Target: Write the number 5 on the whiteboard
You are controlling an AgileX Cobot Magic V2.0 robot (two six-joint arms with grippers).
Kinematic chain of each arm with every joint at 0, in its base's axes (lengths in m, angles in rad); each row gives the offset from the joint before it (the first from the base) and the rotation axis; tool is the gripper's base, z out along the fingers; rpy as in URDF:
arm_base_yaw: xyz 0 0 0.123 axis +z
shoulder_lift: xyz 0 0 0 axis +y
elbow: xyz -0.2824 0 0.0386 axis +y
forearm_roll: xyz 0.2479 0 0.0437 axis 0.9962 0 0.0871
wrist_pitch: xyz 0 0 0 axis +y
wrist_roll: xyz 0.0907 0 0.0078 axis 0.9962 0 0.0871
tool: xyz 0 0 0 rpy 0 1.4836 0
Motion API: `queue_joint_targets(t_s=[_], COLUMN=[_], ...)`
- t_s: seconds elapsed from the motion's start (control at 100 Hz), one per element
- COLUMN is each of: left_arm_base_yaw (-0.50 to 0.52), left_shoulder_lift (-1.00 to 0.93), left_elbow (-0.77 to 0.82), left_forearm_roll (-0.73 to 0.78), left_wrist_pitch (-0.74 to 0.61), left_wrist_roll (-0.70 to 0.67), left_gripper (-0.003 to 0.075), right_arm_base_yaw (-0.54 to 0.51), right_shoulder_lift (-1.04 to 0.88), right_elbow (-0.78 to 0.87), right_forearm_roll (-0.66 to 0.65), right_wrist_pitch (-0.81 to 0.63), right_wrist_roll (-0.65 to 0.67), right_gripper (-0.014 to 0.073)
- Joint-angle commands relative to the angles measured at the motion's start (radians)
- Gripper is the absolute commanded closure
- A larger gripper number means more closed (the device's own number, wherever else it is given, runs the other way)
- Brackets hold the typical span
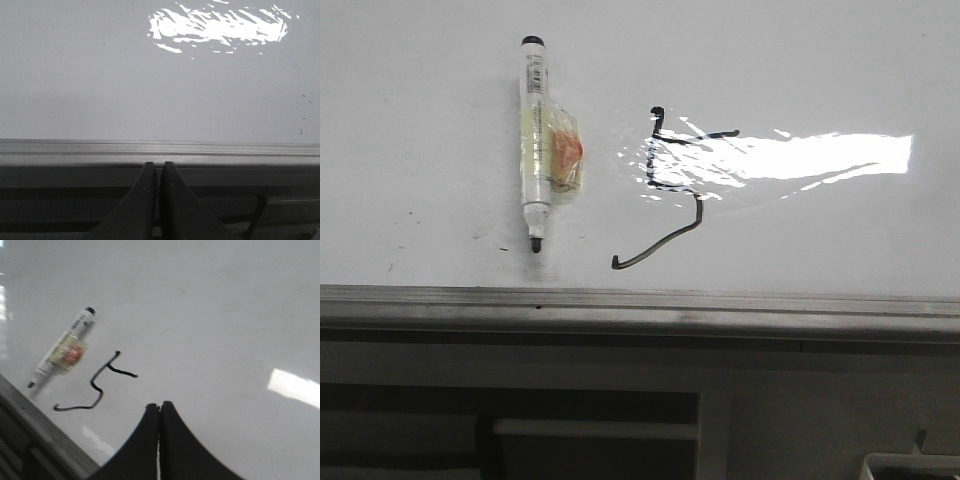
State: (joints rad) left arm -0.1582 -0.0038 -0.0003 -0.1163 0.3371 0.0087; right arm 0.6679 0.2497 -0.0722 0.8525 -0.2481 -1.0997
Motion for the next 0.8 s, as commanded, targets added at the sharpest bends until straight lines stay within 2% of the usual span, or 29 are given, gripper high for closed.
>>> queue_joint_targets(t_s=[0.0, 0.04, 0.07, 0.17, 0.22, 0.26, 0.31, 0.44, 0.58, 0.79], left_arm_base_yaw=[0.004, 0.004, 0.004, 0.004, 0.004, 0.004, 0.004, 0.004, 0.004, 0.004], left_shoulder_lift=[-0.027, -0.027, -0.027, -0.027, -0.027, -0.027, -0.027, -0.027, -0.027, -0.027], left_elbow=[0.024, 0.024, 0.024, 0.024, 0.024, 0.024, 0.024, 0.024, 0.024, 0.024], left_forearm_roll=[-0.011, -0.011, -0.011, -0.011, -0.011, -0.011, -0.011, -0.011, -0.011, -0.011], left_wrist_pitch=[-0.044, -0.044, -0.044, -0.044, -0.044, -0.044, -0.044, -0.044, -0.044, -0.044], left_wrist_roll=[-0.009, -0.009, -0.009, -0.009, -0.009, -0.009, -0.009, -0.009, -0.009, -0.009], left_gripper=[0.0741, 0.0741, 0.0741, 0.0741, 0.0741, 0.0741, 0.0741, 0.0741, 0.0741, 0.0741], right_arm_base_yaw=[-0.115, -0.181, -0.226, -0.386, -0.462, -0.521, -0.576, -0.664, -0.702, -0.702], right_shoulder_lift=[0.037, 0.041, 0.041, 0.041, 0.039, 0.031, 0.011, -0.075, -0.160, -0.281], right_elbow=[-0.010, 0.003, 0.010, 0.050, 0.071, 0.088, 0.107, 0.105, 0.105, 0.106], right_forearm_roll=[-0.257, -0.428, -0.503, -0.861, -0.973, -1.009, -1.009, -1.016, -1.039, -1.056], right_wrist_pitch=[-0.025, -0.001, 0.020, 0.068, 0.068, 0.072, 0.099, 0.327, 0.525, 0.566], right_wrist_roll=[0.234, 0.429, 0.514, 0.929, 1.062, 1.125, 1.142, 1.142, 1.142, 1.132], right_gripper=[0.0657, 0.0657, 0.0657, 0.0657, 0.0657, 0.0657, 0.0657, 0.0657, 0.0657, 0.0657])
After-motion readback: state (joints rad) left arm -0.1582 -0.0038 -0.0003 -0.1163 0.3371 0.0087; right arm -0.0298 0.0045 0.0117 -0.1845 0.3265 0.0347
